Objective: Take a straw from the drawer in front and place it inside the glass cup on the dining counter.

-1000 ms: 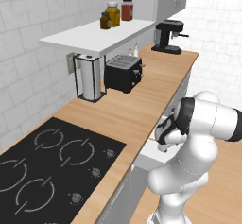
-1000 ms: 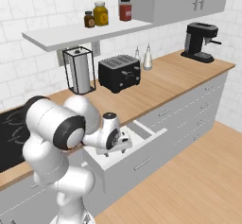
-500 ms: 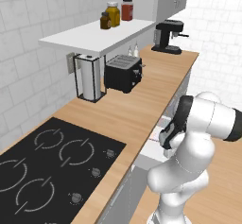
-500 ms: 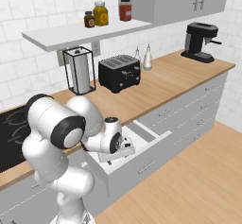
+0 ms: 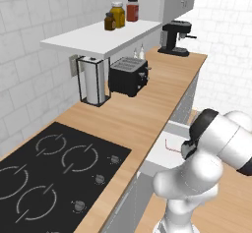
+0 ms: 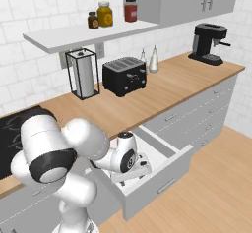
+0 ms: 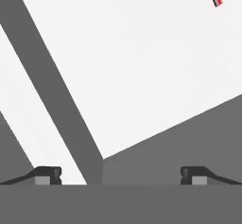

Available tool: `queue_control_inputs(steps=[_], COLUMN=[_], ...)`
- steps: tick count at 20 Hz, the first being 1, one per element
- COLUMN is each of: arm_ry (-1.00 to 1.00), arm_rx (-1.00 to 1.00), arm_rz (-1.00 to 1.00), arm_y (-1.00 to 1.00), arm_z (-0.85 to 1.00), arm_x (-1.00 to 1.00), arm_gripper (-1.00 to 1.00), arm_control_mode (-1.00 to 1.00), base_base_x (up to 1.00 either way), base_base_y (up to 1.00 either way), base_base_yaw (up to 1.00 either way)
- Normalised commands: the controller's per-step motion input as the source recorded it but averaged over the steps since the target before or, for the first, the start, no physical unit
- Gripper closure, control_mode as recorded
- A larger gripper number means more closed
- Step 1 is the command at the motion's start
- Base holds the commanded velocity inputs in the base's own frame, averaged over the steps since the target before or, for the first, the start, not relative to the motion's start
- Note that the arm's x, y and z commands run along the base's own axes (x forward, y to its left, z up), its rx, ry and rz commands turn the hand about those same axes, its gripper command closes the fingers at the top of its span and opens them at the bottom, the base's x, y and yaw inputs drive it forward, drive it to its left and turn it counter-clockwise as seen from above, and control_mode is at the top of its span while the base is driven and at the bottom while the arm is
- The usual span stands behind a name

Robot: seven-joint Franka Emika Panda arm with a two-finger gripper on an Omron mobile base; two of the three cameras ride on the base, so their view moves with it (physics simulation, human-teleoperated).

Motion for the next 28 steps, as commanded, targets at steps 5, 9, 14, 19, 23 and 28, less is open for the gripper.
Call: queue_control_inputs(steps=[5, 9, 14, 19, 23, 28], arm_ry=[0.00, 0.00, 0.00, 0.06, 0.09, 0.01], arm_rx=[0.00, 0.00, 0.00, 0.00, 0.01, 0.05], arm_rz=[0.00, 0.00, 0.00, 0.03, 0.16, 0.21], arm_y=[-0.63, -0.34, 0.11, 0.26, 0.03, 0.00], arm_z=[0.23, 0.70, 0.62, 0.17, 0.00, -0.10], arm_x=[-0.49, 0.05, 0.56, 0.64, 0.55, 0.38], arm_gripper=[-1.00, -1.00, -1.00, -1.00, -1.00, -1.00], arm_control_mode=[-1.00, -1.00, -1.00, -1.00, -1.00, -1.00], base_base_x=[0.00, 0.00, 0.00, 0.00, 0.00, 0.00], base_base_y=[0.00, 0.00, 0.00, 0.00, 0.00, 0.00], base_base_yaw=[0.00, 0.00, 0.00, 0.00, 0.00, 0.00])
